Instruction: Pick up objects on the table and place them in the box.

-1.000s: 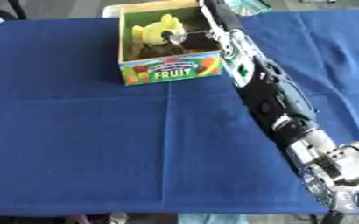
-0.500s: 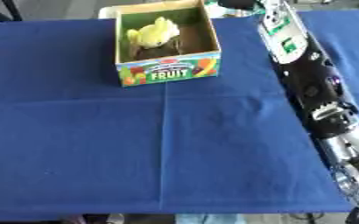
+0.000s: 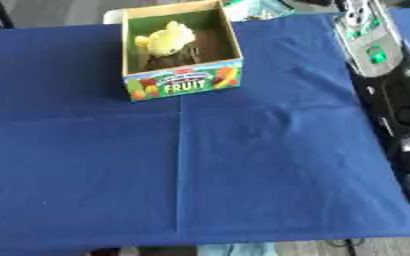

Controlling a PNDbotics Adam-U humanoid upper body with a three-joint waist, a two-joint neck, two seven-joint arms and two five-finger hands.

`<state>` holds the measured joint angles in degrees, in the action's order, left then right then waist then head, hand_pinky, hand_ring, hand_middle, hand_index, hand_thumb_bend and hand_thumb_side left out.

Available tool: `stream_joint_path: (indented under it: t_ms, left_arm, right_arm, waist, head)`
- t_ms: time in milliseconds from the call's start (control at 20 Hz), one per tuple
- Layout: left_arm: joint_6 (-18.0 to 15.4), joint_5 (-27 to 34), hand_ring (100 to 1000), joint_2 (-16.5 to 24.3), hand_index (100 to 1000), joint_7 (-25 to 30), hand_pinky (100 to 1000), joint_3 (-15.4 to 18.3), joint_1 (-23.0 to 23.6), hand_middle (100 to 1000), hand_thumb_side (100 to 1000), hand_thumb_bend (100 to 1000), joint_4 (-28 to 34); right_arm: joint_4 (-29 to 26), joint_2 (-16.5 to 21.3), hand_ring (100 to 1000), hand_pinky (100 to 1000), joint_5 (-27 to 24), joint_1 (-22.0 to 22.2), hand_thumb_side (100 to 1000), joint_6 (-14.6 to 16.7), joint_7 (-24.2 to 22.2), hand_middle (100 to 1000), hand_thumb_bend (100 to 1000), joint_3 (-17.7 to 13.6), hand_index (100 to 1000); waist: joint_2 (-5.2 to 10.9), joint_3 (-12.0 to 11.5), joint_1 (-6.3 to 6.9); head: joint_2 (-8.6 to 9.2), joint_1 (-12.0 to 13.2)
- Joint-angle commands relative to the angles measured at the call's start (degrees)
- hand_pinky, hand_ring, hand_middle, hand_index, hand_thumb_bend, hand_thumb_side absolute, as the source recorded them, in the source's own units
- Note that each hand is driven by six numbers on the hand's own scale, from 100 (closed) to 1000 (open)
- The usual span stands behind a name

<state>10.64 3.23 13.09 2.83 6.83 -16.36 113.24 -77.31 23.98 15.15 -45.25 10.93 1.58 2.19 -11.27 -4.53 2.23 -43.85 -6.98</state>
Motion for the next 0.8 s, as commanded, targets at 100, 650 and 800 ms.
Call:
stream_joint_path:
  t_ms: [100, 650, 800]
  left_arm:
    - [-0.1, 0.2, 546, 0.6, 761, -1.6, 770, 1.1, 0.1, 555, 605, 108, 0.8]
    - [-0.3, 2.0, 541, -0.1, 777, -5.0, 760, 1.7, 1.4, 551, 573, 100, 1.1]
    - [-0.3, 2.4, 534, -0.2, 776, -5.4, 754, 1.7, 1.8, 547, 570, 100, 1.2]
  right_arm:
    - [-7.5, 2.9, 826, 821, -4.2, 3.9, 333, 2.2, -2.5, 750, 410, -0.6, 816]
    - [-20.4, 3.0, 770, 803, -14.9, 21.3, 372, -2.2, -3.3, 668, 291, -7.1, 750]
    - [-22.7, 2.7, 762, 801, -17.9, 25.8, 373, -2.5, -4.0, 655, 287, -8.3, 735]
  waist:
    - [0.81, 0.9, -0.16]
    - [0.72, 2.2, -0.08]
    - [0.73, 2.2, 0.07]
  head:
    - [-0.27, 0.7]
    - [-0.27, 3.5]
    - [-0.27, 4.4]
